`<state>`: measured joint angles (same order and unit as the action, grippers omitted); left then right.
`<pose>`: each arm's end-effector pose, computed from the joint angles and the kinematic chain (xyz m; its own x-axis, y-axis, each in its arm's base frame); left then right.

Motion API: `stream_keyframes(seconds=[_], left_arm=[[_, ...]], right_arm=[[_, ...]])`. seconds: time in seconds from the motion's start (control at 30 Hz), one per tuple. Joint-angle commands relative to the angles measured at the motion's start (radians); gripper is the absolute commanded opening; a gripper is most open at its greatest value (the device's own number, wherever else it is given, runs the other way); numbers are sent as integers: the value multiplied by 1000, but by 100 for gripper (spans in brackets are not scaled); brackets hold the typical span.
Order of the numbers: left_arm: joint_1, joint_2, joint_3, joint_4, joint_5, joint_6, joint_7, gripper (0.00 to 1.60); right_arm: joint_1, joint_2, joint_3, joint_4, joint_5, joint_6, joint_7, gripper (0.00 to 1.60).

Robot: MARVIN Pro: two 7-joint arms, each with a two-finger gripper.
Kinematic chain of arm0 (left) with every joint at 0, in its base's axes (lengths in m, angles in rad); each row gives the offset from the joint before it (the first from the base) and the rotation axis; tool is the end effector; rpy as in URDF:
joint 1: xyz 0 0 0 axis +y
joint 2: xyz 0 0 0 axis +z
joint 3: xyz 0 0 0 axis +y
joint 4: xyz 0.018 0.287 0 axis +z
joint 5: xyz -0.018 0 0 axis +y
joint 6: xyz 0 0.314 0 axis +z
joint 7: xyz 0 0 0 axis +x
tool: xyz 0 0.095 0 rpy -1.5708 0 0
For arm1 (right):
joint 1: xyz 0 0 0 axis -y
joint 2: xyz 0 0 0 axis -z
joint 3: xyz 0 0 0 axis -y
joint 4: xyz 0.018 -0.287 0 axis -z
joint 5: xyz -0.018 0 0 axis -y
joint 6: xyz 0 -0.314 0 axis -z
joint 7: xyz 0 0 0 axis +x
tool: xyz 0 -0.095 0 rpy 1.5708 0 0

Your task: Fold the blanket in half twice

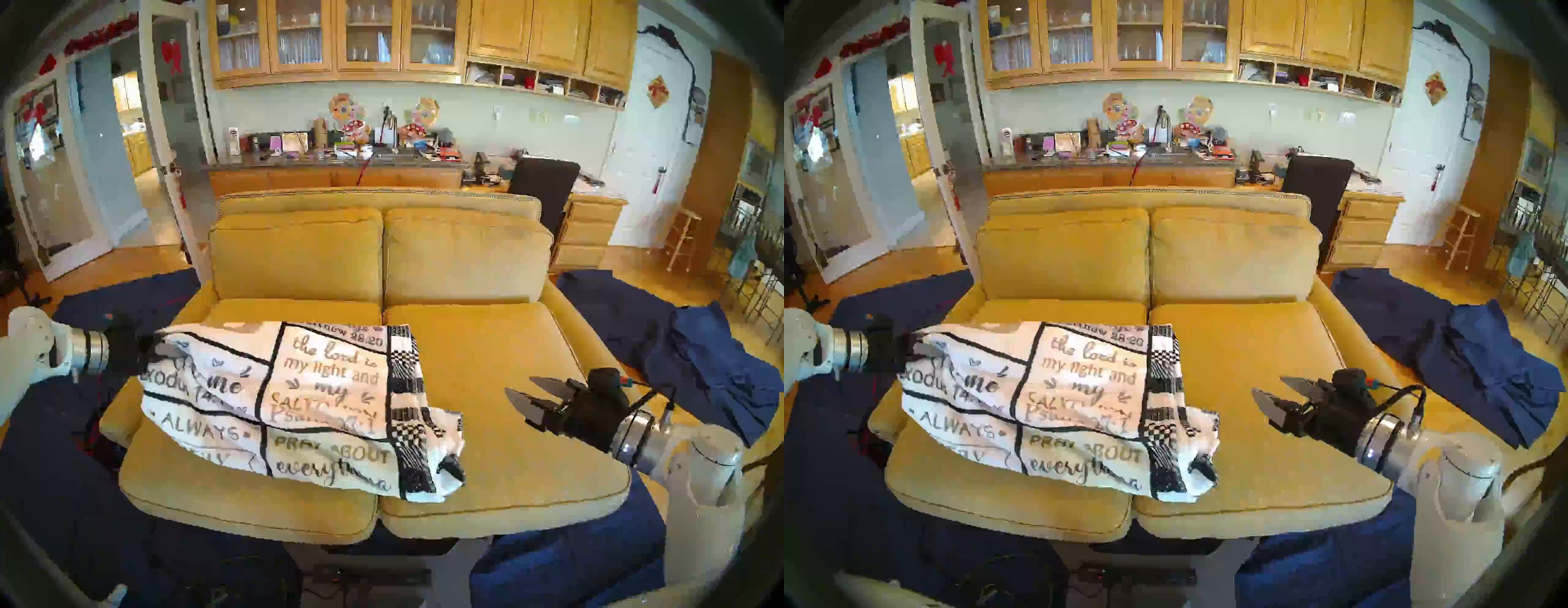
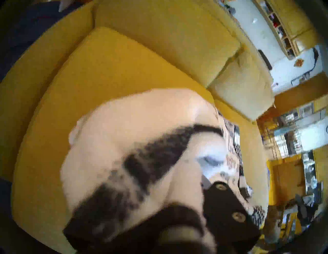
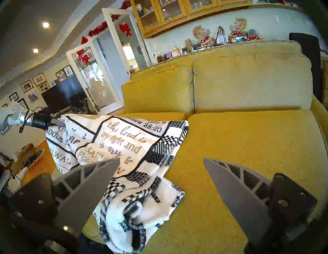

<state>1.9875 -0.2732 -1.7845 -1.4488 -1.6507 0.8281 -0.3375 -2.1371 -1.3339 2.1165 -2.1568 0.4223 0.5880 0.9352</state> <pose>0.3367 0.3082 -0.2193 0.8178 0.3571 0.4513 0.0548 -0.8289 0.5567 0.2324 -0.1199 -0.2354 0.4105 -0.0844 0.9080 0.5139 -0.8011 -0.3068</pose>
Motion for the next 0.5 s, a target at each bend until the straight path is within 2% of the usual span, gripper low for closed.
stream_keyframes(seconds=[0.0,0.17,0.2,0.23,0.27,0.3,0.33,0.37,0.4,0.47], left_arm=[[71,-35,-1,-107,32,-8,-10,0],[120,-70,-6,-171,66,-28,10,0],[125,-75,-7,-177,69,-31,14,4],[131,-81,-12,-183,73,-37,20,23],[140,-89,-21,-188,74,-41,28,32],[141,-92,-23,-189,72,-41,34,55],[137,-97,-23,-187,68,-43,43,67],[131,-100,-20,-184,66,-46,49,141],[127,-105,-23,-183,61,-47,65,160],[117,-114,-25,-185,61,-62,101,160]], right_arm=[[12,0,5,-24,7,-7,3,160],[12,0,5,-24,7,-7,3,160],[12,0,5,-25,8,-7,3,160],[12,0,5,-25,8,-7,3,160],[12,-1,5,-25,8,-7,3,160],[12,-1,5,-25,8,-7,3,160],[12,-1,5,-25,8,-7,3,160],[12,-1,5,-25,8,-7,3,160],[12,-1,5,-25,8,-7,3,160],[12,-1,5,-25,8,-7,3,160]])
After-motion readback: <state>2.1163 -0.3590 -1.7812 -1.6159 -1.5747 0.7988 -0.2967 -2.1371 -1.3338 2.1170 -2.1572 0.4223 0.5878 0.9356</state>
